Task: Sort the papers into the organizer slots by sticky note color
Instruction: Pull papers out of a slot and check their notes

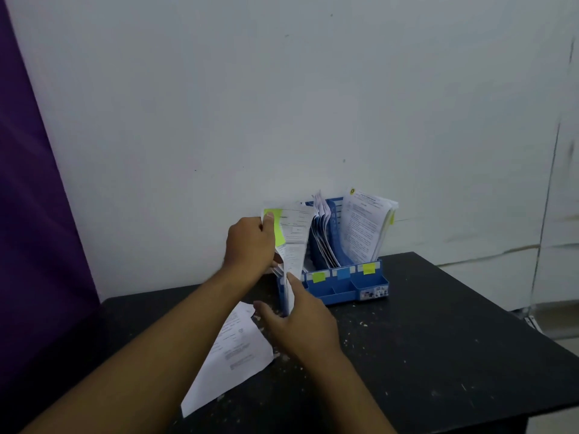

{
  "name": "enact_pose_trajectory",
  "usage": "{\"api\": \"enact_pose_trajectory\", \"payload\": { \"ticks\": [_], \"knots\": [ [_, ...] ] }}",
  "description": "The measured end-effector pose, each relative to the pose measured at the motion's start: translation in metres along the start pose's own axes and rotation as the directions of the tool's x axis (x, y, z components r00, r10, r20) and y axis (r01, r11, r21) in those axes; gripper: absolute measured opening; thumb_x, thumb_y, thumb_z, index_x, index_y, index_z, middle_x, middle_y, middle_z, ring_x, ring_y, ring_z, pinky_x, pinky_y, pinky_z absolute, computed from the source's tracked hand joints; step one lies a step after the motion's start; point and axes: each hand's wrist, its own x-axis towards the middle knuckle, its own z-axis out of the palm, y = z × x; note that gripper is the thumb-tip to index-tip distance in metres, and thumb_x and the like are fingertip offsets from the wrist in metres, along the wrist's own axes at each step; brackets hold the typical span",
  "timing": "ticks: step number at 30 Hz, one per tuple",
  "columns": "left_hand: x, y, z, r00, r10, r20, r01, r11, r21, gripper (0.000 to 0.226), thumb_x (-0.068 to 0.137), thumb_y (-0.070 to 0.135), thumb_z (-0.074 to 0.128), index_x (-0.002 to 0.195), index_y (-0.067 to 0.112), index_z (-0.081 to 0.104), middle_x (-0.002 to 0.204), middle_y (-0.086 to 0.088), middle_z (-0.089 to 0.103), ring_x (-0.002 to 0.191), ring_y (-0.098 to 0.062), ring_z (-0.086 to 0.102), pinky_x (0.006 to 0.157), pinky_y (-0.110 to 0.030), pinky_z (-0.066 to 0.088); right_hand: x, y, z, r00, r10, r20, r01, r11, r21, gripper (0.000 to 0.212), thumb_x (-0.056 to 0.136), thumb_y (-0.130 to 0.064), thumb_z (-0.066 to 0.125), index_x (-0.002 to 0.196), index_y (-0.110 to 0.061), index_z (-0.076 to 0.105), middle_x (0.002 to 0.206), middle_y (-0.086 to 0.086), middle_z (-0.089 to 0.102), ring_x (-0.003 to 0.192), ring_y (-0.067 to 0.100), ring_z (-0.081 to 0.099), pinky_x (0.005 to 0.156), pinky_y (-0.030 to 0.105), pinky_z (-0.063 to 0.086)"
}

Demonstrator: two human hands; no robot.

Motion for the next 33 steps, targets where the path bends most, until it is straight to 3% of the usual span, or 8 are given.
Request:
{"api": "enact_pose_trajectory", "payload": {
  "ticks": [5,9,13,17,20,23,26,33],
  "knots": [
    [0.016,0.01,0.019,1.0,-0.017,-0.004,0.017,1.0,-0.007,0.051,0.112,0.042,0.043,0.09,0.006,0.071,0.082,-0.009,0.075,0.047,-0.021,0.072,0.049,-0.035,0.063,0.024,0.009,-0.003,0.996,-0.013,-0.094,0.013,1.0,-0.001,0.057,0.109,-0.039,0.049,0.162,-0.033,0.03,0.14,-0.002,0.065,0.122,0.016,0.064,0.098,0.036,0.055],
    [0.028,0.008,0.033,1.0,0.001,0.013,-0.001,1.0,0.004,0.052,0.112,0.043,0.042,0.087,0.007,0.07,0.081,-0.009,0.075,0.05,-0.022,0.073,0.052,-0.041,0.064,0.044,0.022,-0.005,0.994,0.01,-0.11,-0.011,1.0,-0.008,0.058,0.108,-0.019,0.052,0.162,-0.031,0.032,0.125,0.004,0.07,0.109,0.021,0.067,0.082,0.034,0.052],
    [0.032,0.008,0.043,1.0,0.002,0.018,-0.002,1.0,-0.007,0.047,0.113,0.039,0.043,0.096,0.005,0.07,0.083,-0.006,0.073,0.047,-0.019,0.072,0.04,-0.023,0.054,0.054,0.031,-0.007,0.993,-0.011,-0.118,0.01,1.0,-0.012,0.061,0.107,-0.016,0.053,0.162,-0.031,0.032,0.129,0.007,0.069,0.111,0.025,0.066,0.075,0.033,0.042],
    [0.037,0.009,0.05,1.0,0.009,0.017,-0.009,1.0,-0.008,0.045,0.113,0.038,0.045,0.099,0.005,0.071,0.085,-0.005,0.072,0.049,-0.017,0.072,0.04,-0.02,0.052,0.066,0.038,-0.004,0.993,-0.008,-0.117,0.005,1.0,-0.023,0.058,0.108,-0.017,0.051,0.161,-0.032,0.034,0.122,0.006,0.07,0.107,0.024,0.066,0.073,0.032,0.042],
    [0.046,0.009,0.053,1.0,0.021,0.001,-0.021,1.0,0.005,0.05,0.113,0.039,0.043,0.09,0.005,0.071,0.082,-0.006,0.073,0.051,-0.019,0.072,0.044,-0.031,0.059,0.08,0.042,-0.001,0.995,-0.02,-0.102,0.016,0.999,-0.04,0.058,0.107,-0.015,0.051,0.161,-0.031,0.035,0.116,0.007,0.071,0.101,0.024,0.066,0.061,0.027,0.038],
    [0.056,0.01,0.055,0.999,0.042,-0.023,-0.041,0.999,0.018,0.052,0.112,0.041,0.043,0.085,0.006,0.072,0.081,-0.009,0.075,0.057,-0.024,0.074,0.055,-0.045,0.065,0.101,0.045,0.002,0.996,-0.011,-0.089,0.007,0.999,-0.045,0.056,0.105,-0.013,0.05,0.158,-0.027,0.038,0.118,0.009,0.071,0.103,0.028,0.067,0.07,0.034,0.046],
    [0.065,0.014,0.057,0.999,0.047,-0.025,-0.048,0.997,-0.053,0.051,0.112,0.035,0.044,0.084,0.003,0.071,0.074,-0.007,0.075,0.052,-0.022,0.074,0.052,-0.044,0.064,0.125,0.047,0.003,0.996,-0.025,-0.085,0.02,0.998,-0.06,0.048,0.105,-0.01,0.048,0.151,-0.021,0.043,0.12,0.013,0.069,0.107,0.032,0.067,0.078,0.04,0.052],
    [0.09,0.022,0.061,0.989,0.143,-0.045,-0.148,0.978,-0.144,0.048,0.109,0.023,0.043,0.086,-0.011,0.068,0.082,-0.027,0.073,0.048,-0.014,0.073,0.056,-0.053,0.063,0.17,0.045,0.001,0.965,-0.092,-0.245,0.108,0.993,0.05,0.031,0.104,-0.014,0.04,0.129,-0.023,0.057,0.106,0.006,0.068,0.096,0.027,0.064,0.069,0.034,0.043]
  ]
}}
